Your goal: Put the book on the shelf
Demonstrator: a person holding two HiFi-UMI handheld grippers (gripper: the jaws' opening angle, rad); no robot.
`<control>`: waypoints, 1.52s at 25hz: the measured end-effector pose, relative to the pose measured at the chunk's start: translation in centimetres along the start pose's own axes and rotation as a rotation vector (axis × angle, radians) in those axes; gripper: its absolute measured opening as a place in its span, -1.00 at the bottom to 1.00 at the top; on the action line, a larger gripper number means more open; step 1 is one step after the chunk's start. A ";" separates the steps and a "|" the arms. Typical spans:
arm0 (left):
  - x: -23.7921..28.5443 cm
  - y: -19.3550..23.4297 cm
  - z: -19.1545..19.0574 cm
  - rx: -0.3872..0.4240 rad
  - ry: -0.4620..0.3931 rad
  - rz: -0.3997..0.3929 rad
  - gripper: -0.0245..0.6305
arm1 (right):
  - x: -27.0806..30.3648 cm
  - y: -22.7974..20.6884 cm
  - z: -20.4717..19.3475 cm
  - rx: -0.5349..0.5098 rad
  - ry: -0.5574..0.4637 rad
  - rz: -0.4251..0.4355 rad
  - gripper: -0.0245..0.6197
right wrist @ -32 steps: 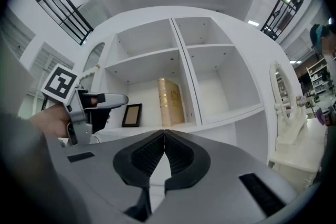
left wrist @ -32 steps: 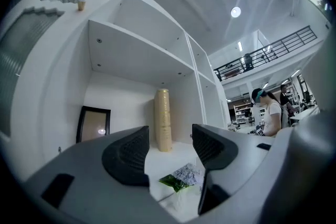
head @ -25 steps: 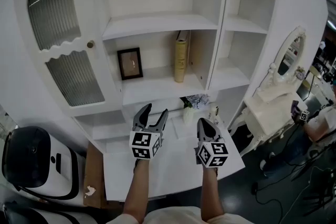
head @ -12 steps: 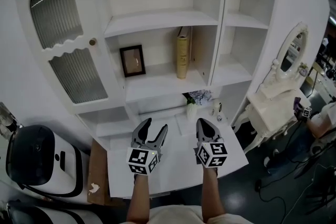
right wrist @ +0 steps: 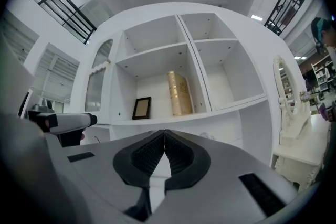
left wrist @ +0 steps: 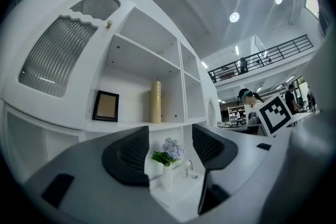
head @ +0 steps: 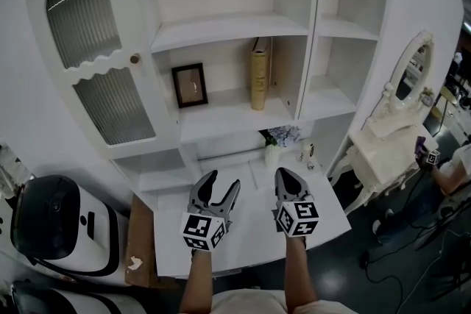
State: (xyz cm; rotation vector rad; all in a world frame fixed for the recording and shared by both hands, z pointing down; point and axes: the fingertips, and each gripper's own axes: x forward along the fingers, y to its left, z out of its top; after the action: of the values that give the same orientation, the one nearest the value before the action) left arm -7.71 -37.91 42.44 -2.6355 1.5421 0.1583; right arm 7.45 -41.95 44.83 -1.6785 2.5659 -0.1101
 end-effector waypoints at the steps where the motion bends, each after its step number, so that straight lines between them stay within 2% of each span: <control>1: 0.0 -0.1 0.0 -0.001 -0.001 0.000 -0.10 | -0.1 0.0 0.0 -0.002 0.001 0.000 -0.84; 7: -0.3 0.1 -0.5 -0.009 0.009 0.016 -0.10 | -0.2 0.0 0.1 -0.013 0.004 0.001 -0.84; 14: -0.9 0.2 -1.1 -0.005 0.043 0.026 -0.26 | -0.2 0.7 0.2 -0.014 0.000 0.020 -0.84; 20: -1.8 0.7 -1.1 0.003 0.056 0.051 -0.56 | 0.1 2.0 0.2 -0.016 0.000 0.054 -0.84; 22: -2.0 0.7 -1.3 -0.008 0.058 0.055 -0.71 | 0.0 2.3 -0.1 -0.012 0.006 0.059 -0.84; 26: -2.6 1.0 -1.5 -0.040 0.050 0.071 -0.87 | -0.2 2.6 -0.8 -0.001 0.018 0.063 -0.84; 38: -3.4 1.3 -1.5 -0.080 0.031 0.084 -0.87 | -0.5 2.8 -1.8 0.009 0.038 0.064 -0.84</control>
State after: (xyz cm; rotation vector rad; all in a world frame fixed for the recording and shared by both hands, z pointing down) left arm -10.44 -35.75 44.32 -2.6468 1.6918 0.1891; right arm 4.89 -40.33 46.40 -1.6049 2.6393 -0.1506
